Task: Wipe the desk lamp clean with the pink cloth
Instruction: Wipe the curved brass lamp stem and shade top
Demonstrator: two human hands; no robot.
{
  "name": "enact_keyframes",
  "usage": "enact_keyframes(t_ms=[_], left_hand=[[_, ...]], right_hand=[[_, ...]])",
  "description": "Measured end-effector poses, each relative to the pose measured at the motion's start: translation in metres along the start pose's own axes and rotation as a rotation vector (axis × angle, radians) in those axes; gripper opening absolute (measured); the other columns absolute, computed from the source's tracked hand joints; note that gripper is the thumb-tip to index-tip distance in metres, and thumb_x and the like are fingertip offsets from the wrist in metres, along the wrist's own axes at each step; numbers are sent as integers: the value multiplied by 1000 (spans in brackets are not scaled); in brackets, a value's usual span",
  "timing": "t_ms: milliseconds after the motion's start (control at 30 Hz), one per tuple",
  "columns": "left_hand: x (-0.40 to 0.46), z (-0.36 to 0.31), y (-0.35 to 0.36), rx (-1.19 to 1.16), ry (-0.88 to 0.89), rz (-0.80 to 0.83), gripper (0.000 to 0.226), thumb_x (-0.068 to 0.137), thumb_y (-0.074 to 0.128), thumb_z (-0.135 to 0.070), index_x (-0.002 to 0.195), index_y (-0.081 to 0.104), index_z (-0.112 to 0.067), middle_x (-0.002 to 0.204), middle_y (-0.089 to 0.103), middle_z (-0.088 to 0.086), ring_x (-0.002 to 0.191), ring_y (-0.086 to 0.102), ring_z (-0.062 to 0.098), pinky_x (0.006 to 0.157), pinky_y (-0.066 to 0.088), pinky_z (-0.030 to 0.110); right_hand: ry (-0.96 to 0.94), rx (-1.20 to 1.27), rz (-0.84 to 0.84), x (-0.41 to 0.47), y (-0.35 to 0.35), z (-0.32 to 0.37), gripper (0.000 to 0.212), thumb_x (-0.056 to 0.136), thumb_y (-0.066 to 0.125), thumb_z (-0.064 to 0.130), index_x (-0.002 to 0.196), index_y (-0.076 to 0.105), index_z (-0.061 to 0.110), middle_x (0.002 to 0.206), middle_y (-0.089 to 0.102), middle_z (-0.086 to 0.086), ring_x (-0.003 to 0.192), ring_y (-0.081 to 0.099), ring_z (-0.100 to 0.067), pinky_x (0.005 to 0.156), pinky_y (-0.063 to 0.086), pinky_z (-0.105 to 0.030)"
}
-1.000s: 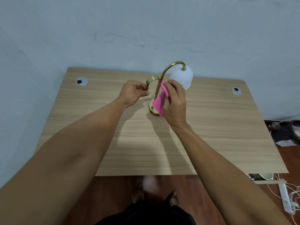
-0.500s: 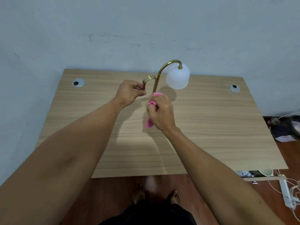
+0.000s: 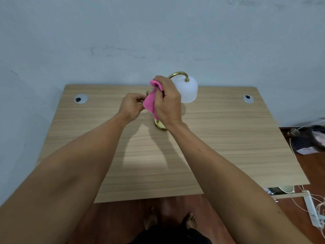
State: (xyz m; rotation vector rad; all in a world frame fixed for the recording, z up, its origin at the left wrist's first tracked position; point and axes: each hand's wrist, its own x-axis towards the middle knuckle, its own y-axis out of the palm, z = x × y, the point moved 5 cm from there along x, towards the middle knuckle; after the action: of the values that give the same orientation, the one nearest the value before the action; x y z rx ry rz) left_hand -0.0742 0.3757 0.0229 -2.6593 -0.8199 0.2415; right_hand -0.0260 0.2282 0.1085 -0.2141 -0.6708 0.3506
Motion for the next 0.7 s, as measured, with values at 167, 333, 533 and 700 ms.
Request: enact_keyframes(t_ms=[167,333,533,700], left_hand=[[1,1,0,-40,21,17,21,86,73,8,106,75,4,87,70,10,87,62,19,89,54,39],[-1,9,0,-84,-33,-3,28,85,80,-1,112,74,4,98,73,17,93,67,23,97,56,42],[-14,19,8,-122,-218,-98,29,92,65,2,118,53,-2,91,62,8,83,69,27,78,57,43],[-46,15,30,-308,-427,24,10,82,49,-7,84,58,-8,76,57,10,61,58,19,62,47,30]], right_hand=[[92,-48,218,-10,14,-15,28,89,52,-14,104,72,-1,100,73,-13,96,66,-34,85,55,-49],[305,117,194,-11,-5,-34,24,87,52,-3,85,74,7,89,78,-4,89,71,-13,77,55,-20],[592,360,222,-21,-28,-65,29,88,48,-1,79,75,7,80,79,-14,87,77,-32,83,62,-42],[819,747,327,-26,-37,-77,24,85,45,-9,89,67,0,107,72,-41,109,70,-53,94,59,-46]])
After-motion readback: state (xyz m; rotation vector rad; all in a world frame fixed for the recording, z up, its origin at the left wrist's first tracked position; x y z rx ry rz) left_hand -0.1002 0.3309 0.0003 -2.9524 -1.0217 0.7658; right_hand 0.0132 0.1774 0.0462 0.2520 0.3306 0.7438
